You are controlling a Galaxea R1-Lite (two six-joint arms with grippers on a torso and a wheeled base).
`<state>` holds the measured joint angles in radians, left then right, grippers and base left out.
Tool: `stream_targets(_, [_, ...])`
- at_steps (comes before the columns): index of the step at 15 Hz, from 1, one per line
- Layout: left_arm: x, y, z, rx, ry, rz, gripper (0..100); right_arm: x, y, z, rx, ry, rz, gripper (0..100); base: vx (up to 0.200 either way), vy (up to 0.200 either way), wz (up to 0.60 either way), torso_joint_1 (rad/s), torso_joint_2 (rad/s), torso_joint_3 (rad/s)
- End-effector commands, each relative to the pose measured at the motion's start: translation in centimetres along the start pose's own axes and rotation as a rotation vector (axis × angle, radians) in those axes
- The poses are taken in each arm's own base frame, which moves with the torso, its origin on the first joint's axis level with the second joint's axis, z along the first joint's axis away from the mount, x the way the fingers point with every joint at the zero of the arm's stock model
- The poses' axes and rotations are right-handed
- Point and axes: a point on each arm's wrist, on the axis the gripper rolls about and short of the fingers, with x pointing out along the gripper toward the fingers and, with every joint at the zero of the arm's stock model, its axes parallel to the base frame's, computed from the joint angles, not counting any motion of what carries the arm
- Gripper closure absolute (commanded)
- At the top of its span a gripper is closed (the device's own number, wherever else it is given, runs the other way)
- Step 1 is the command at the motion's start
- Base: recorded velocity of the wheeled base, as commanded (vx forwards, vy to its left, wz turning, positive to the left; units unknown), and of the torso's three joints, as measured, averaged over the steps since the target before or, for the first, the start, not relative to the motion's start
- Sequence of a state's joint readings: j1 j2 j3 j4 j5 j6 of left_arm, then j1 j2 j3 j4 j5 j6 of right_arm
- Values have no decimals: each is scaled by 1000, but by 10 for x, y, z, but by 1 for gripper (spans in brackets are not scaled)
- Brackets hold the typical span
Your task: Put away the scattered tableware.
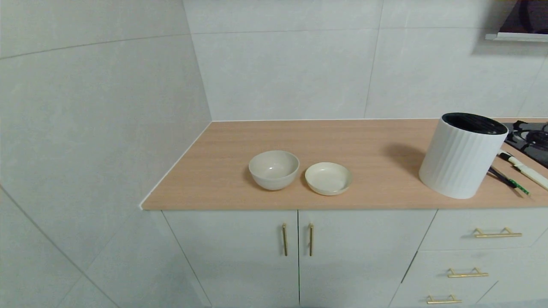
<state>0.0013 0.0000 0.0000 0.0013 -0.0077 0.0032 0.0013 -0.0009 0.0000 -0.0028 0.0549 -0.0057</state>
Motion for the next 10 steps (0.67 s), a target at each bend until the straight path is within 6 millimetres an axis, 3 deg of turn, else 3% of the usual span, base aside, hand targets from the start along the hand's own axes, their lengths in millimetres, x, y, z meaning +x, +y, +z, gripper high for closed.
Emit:
stream_targets(1, [0,0,0,0,0,0,0,0,0,0,0,1,2,0,0,0,0,-246,544,290])
stream_targets(10, [0,0,0,0,0,0,0,0,0,0,0,1,1,0,0,0,0,-222,518,291])
